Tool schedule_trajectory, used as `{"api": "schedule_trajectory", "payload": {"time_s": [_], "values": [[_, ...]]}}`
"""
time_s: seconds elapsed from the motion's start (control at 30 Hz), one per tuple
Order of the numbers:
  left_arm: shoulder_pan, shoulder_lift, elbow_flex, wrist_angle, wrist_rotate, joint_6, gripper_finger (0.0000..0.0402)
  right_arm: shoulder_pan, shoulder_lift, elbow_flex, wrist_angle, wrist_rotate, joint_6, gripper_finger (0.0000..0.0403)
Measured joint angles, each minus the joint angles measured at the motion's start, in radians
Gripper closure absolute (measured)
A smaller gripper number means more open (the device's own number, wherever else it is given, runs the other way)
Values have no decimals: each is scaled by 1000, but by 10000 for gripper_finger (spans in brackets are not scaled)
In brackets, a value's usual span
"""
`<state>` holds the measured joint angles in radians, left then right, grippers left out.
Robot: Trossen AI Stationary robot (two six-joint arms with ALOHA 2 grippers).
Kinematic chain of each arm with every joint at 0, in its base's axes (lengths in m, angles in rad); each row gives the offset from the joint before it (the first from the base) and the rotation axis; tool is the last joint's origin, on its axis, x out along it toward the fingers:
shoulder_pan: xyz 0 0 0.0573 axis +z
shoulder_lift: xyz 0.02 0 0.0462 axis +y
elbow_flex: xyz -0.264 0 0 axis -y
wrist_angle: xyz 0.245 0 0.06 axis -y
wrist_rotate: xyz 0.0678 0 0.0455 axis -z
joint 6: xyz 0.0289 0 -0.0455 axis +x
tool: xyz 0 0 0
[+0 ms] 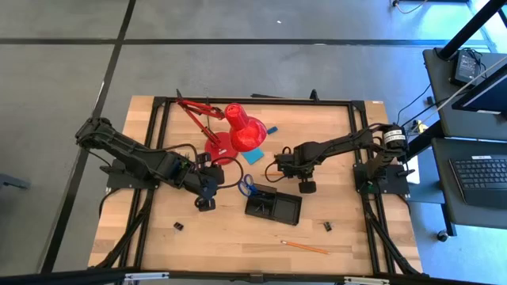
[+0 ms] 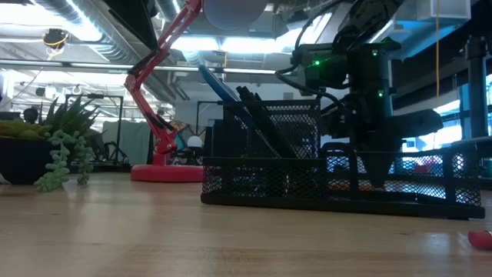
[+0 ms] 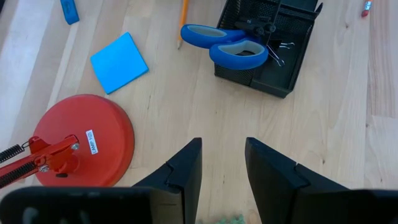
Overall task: Pick and place office supplies into organizer
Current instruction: Put the top orange pencil into the desk organizer
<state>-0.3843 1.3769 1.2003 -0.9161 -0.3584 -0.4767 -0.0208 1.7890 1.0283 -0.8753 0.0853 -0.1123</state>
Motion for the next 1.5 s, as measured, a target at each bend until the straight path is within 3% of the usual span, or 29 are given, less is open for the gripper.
{"api": "schedule_trajectory", "payload": {"time_s": [0.83, 1.27, 1.5], "values": [[0, 0, 0, 0, 0, -1, 286, -4, -7, -36, 67, -28, 14, 387], [0, 0, 0, 0, 1, -11, 286, -10, -3, -38, 83, -29, 32, 314], [0, 0, 0, 0, 2, -10, 286, -36, -1, -37, 47, -42, 26, 322]]}}
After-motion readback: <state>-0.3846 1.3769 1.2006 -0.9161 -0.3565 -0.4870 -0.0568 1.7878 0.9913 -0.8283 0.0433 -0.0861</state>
